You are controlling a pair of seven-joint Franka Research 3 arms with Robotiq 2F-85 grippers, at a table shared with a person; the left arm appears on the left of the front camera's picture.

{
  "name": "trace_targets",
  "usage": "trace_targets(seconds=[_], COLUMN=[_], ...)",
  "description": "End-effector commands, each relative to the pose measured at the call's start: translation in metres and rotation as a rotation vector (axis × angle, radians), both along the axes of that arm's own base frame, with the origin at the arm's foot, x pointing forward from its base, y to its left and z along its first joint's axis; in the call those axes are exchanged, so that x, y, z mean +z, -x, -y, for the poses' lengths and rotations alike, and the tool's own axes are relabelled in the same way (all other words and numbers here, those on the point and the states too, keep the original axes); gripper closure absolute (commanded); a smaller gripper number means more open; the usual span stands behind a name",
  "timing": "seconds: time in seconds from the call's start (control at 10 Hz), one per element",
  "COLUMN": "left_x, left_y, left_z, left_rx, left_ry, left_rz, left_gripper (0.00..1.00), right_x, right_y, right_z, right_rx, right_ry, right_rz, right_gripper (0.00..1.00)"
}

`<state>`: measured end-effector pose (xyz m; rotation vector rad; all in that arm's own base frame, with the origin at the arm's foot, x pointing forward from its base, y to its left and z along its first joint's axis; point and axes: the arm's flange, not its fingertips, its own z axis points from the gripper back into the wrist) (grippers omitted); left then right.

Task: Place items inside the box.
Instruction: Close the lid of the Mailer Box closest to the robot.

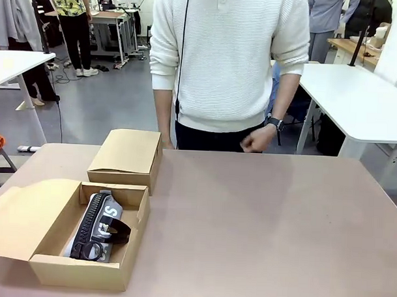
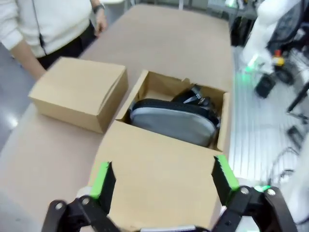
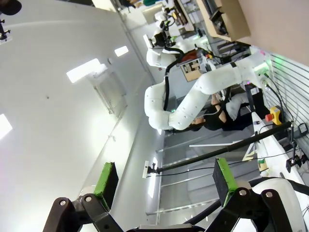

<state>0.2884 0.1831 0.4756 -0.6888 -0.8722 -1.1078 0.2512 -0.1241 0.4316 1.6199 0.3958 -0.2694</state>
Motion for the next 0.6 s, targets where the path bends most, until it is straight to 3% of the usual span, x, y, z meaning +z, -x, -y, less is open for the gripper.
trace_targets(seconds=[0.0,0.1,0.3,0.4,0.5], left_x=[0.003,-0.008,-0.026,-0.042,-0.062], left_y=[-0.003,-0.008,-0.019,-0.018,-0.023], left_z=[-0.001,0.000,-0.028,-0.040,-0.054], left_rx=[-0.015,-0.072,-0.157,-0.234,-0.234], left_ry=[-0.024,-0.038,-0.135,-0.169,-0.244], left_rz=[0.043,0.016,0.166,0.177,0.155], left_gripper=[0.00,0.00,0.00,0.00,0.00], right_x=[0.007,0.007,0.007,0.007,0.007], right_y=[-0.001,-0.001,-0.001,-0.001,-0.001], right_z=[0.001,0.001,0.001,0.001,0.001], right_rx=[0.002,0.002,0.002,0.002,0.002], right_ry=[-0.013,-0.013,-0.013,-0.013,-0.013], right_rz=[-0.019,-0.019,-0.019,-0.019,-0.019], right_gripper=[0.00,0.00,0.00,0.00,0.00])
